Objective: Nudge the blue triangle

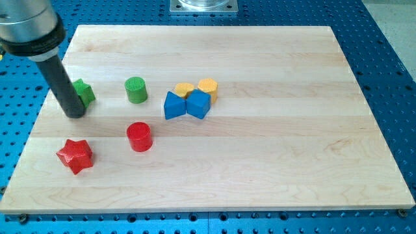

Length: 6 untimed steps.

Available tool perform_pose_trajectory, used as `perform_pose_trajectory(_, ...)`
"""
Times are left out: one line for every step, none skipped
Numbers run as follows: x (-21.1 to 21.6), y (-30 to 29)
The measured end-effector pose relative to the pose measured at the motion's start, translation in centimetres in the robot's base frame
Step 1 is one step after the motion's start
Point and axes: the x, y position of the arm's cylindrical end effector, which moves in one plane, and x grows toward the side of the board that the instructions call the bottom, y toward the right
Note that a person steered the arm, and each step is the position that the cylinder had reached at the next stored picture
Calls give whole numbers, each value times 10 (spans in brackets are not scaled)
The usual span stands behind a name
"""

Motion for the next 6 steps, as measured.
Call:
perform_pose_trajectory(0, 20)
perform_pose_trajectory(0, 79)
perform_pose_trajectory(-6, 119)
perform_pose_trajectory(-22, 116)
perform_pose_trajectory(-24, 117)
perform_pose_trajectory(-19, 135)
